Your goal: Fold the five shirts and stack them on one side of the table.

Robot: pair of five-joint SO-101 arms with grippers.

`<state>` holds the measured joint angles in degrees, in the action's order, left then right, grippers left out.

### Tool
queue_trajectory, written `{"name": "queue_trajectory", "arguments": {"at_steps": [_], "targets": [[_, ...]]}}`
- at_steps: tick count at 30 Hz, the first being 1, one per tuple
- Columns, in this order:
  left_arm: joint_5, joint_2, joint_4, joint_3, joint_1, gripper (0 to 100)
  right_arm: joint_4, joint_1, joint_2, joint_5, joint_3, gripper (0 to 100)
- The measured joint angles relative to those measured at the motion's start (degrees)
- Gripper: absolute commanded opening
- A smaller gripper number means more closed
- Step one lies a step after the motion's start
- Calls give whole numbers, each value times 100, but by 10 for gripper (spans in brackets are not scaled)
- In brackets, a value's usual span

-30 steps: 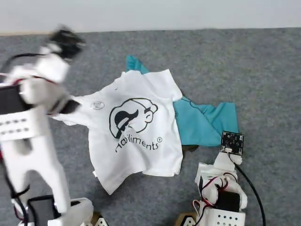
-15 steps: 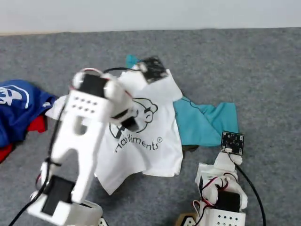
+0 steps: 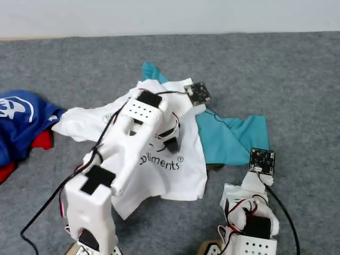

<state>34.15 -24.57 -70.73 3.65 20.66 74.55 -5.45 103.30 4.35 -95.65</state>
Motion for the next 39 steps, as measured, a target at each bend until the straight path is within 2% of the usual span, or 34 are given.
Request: {"name": "queue_trajectory", "arguments": {"at_steps": [2, 5, 6, 11, 15, 25, 33, 39], "targets": [[0, -237, 44, 0, 0, 212, 0, 0, 0, 0, 0, 10], [-9, -404, 62, 9, 18, 11, 0, 0, 0, 0, 0, 10], [-9, -404, 62, 9, 35, 1, 0, 0, 0, 0, 0, 10], [-9, -167, -62, 9, 18, 3, 0, 0, 0, 0, 0, 10], [-26, 475, -431, 79, -360, 3, 0, 0, 0, 0, 0, 10], [-404, 2752, -1037, 97, -1846, 3, 0, 0, 0, 0, 0, 10], [-431, 4404, -1046, 97, -3209, 3, 0, 0, 0, 0, 0, 10], [-431, 4791, -686, 97, -4369, 3, 0, 0, 0, 0, 0, 10]]}}
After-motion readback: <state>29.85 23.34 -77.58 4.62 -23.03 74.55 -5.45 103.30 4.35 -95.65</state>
